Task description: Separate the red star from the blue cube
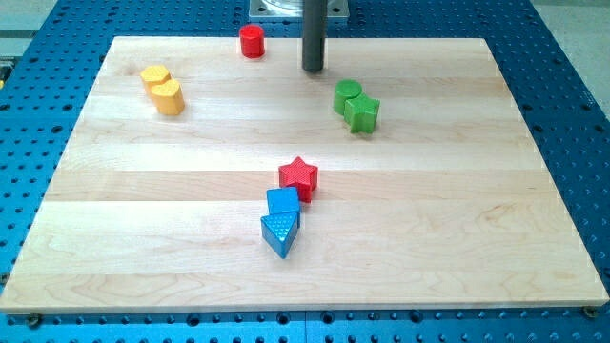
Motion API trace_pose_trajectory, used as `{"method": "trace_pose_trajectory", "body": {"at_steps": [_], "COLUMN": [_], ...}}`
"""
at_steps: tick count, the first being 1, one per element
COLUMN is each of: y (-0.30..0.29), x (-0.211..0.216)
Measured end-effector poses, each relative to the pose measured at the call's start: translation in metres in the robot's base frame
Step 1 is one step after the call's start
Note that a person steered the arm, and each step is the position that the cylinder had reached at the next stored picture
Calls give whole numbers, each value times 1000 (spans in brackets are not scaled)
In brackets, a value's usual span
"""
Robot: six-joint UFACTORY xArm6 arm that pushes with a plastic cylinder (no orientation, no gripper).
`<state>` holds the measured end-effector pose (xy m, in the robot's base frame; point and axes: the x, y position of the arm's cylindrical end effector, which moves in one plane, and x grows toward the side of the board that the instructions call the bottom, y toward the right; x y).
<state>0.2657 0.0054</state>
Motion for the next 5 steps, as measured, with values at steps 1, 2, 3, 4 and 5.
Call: {"method": "trace_pose_trajectory", "body": {"at_steps": [1, 2, 3, 4, 5], "y": [36, 33, 77, 41, 40], "x": [53, 96, 155, 209, 239]}}
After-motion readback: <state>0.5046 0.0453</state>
